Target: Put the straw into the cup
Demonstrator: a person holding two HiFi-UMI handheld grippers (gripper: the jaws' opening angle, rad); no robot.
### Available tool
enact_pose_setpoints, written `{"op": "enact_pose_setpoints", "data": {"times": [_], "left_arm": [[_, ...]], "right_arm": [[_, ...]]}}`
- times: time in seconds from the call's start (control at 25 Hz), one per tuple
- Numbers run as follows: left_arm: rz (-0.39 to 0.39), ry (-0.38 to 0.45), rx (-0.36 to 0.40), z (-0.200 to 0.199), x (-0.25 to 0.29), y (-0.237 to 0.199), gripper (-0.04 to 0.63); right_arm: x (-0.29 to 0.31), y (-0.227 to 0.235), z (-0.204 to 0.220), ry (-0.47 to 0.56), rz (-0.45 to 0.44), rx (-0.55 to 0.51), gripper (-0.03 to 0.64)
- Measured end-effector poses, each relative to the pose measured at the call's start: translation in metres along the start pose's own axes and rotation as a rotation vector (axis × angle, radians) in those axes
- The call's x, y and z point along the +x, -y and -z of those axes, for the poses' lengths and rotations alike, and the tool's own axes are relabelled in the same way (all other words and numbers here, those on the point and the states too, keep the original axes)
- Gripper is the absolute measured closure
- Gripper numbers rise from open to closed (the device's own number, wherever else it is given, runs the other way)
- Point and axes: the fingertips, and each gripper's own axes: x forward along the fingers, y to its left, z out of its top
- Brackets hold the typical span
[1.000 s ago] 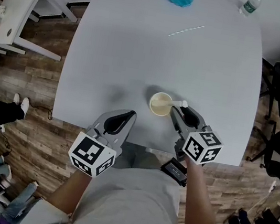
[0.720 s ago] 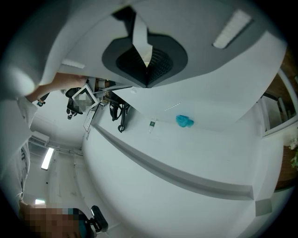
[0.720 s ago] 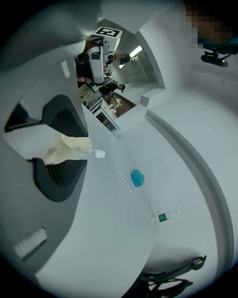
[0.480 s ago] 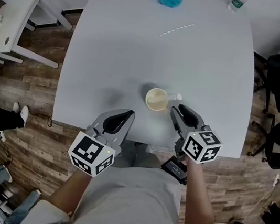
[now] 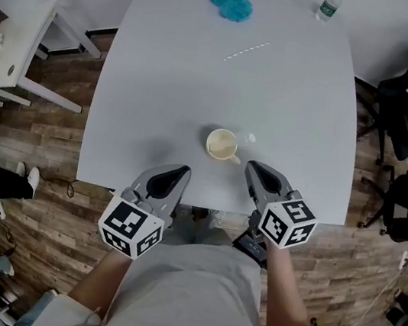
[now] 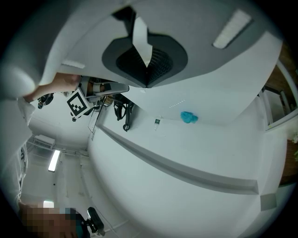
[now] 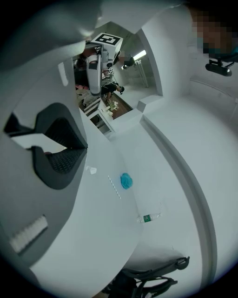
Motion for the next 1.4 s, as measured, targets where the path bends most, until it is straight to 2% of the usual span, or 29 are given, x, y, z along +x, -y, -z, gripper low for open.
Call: {"op": "enact_pose_setpoints", "data": {"times": [0.6,1.4], "left_arm": [[0.022,0.026,0.031,-0.013,-0.014,0.022,0.577],[0.013,0.047,0.037,-0.027,-0.016,0.025,0.577]], "right_arm": [[-0.032,-0.043,-0.026,0.023,-0.023,-0.081,0.611],[-0.038,-0.056,-0.04,0.039,-0.046,-0.141,0.611]]}}
